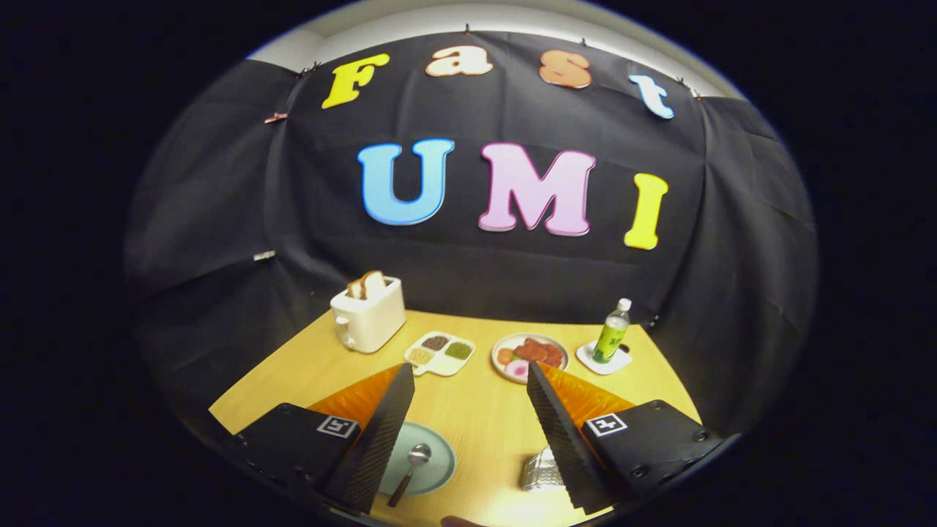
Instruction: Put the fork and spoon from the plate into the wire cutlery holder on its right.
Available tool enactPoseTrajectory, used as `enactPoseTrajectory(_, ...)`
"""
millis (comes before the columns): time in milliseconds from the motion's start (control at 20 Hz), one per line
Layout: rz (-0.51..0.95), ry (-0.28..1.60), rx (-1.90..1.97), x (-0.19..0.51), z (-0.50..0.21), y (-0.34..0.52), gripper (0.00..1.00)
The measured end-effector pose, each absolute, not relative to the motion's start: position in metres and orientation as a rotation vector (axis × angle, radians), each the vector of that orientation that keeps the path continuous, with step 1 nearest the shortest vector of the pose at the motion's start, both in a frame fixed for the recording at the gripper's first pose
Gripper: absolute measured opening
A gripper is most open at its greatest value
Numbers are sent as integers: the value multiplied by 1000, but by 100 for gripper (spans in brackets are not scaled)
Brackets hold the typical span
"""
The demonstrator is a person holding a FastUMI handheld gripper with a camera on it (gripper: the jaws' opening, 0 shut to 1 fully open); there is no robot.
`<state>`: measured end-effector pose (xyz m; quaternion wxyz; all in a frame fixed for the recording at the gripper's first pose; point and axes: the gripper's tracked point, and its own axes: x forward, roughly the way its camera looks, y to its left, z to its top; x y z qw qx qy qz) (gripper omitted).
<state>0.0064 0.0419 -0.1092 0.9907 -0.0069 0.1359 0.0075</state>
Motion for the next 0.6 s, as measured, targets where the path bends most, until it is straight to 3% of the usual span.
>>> enactPoseTrajectory(300,50,547,41,-1,-205,76,97)
enactPoseTrajectory(450,156,692,90,-2,-248,108,99)
enactPoseTrajectory(600,136,845,96,-3,-294,109,99)
